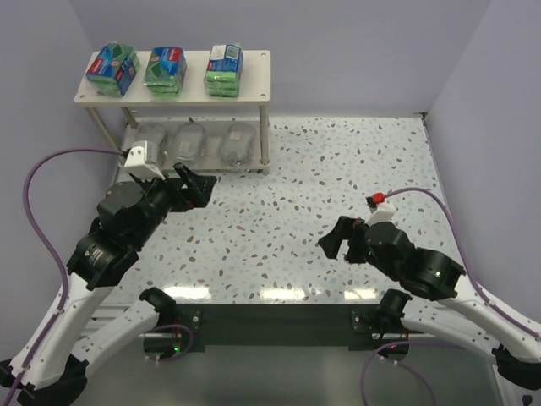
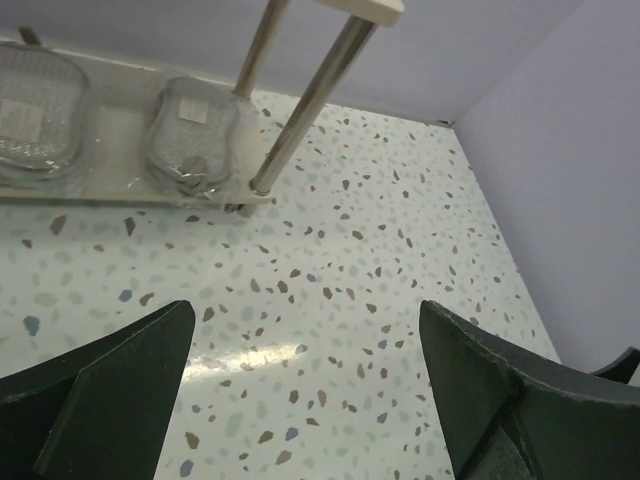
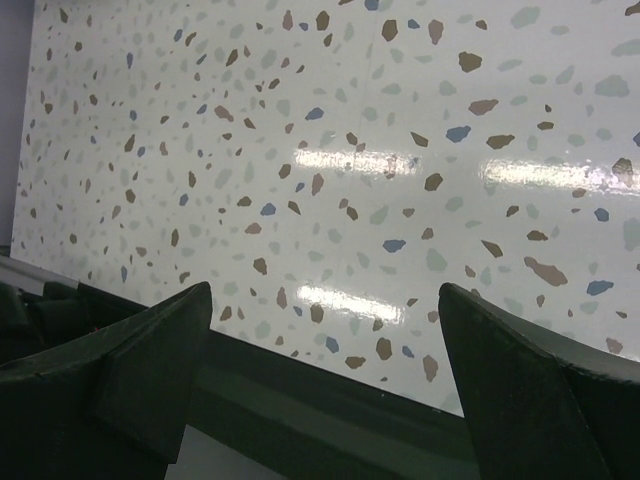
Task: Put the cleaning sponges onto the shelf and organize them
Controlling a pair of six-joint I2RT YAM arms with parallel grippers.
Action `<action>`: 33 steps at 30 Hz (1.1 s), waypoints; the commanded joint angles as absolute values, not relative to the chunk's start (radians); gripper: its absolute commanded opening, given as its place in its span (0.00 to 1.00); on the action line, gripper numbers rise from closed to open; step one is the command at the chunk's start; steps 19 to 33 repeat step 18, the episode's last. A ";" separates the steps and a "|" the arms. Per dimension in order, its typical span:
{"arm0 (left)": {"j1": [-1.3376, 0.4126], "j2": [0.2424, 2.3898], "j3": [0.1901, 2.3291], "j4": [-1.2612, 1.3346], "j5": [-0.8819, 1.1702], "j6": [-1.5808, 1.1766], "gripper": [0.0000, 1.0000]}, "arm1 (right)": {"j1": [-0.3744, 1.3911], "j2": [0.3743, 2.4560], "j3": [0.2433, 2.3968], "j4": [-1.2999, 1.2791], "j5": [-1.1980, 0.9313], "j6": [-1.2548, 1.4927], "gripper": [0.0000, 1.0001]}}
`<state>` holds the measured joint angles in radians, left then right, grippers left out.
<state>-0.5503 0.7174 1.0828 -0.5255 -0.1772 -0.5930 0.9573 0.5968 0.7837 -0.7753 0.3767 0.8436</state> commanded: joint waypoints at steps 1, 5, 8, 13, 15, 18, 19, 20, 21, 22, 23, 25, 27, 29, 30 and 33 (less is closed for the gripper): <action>-0.548 0.686 1.137 -0.655 -0.271 -0.517 1.00 | 0.956 0.614 0.836 -0.805 0.408 0.831 0.99; -0.548 0.657 1.140 -0.677 -0.265 -0.466 1.00 | 0.957 0.618 0.859 -0.833 0.416 0.825 0.99; -0.549 0.638 1.129 -0.667 -0.250 -0.428 1.00 | 0.956 0.600 0.871 -0.853 0.437 0.818 0.99; -0.548 0.603 1.104 -0.611 -0.186 -0.359 1.00 | 0.956 0.551 0.862 -0.856 0.488 0.802 0.99; -0.549 0.592 1.089 -0.580 -0.173 -0.348 1.00 | 0.956 0.549 0.862 -0.859 0.524 0.801 0.99; -0.548 0.591 1.081 -0.558 -0.166 -0.345 1.00 | 0.956 0.558 0.865 -0.890 0.584 0.811 0.97; -0.548 0.591 1.081 -0.558 -0.166 -0.345 1.00 | 0.956 0.558 0.865 -0.890 0.584 0.811 0.97; -0.548 0.591 1.081 -0.558 -0.166 -0.345 1.00 | 0.956 0.558 0.865 -0.890 0.584 0.811 0.97; -0.548 0.591 1.081 -0.558 -0.166 -0.345 1.00 | 0.956 0.558 0.865 -0.890 0.584 0.811 0.97; -0.548 0.591 1.081 -0.558 -0.166 -0.345 1.00 | 0.956 0.558 0.865 -0.890 0.584 0.811 0.97; -0.548 0.591 1.081 -0.558 -0.166 -0.345 1.00 | 0.956 0.558 0.865 -0.890 0.584 0.811 0.97; -0.548 0.591 1.081 -0.558 -0.166 -0.345 1.00 | 0.956 0.558 0.865 -0.890 0.584 0.811 0.97; -0.548 0.591 1.081 -0.558 -0.166 -0.345 1.00 | 0.956 0.558 0.865 -0.890 0.584 0.811 0.97; -0.548 0.591 1.081 -0.558 -0.166 -0.345 1.00 | 0.956 0.558 0.865 -0.890 0.584 0.811 0.97; -0.548 0.591 1.081 -0.558 -0.166 -0.345 1.00 | 0.956 0.558 0.865 -0.890 0.584 0.811 0.97; -0.548 0.591 1.081 -0.558 -0.166 -0.345 1.00 | 0.956 0.558 0.865 -0.890 0.584 0.811 0.97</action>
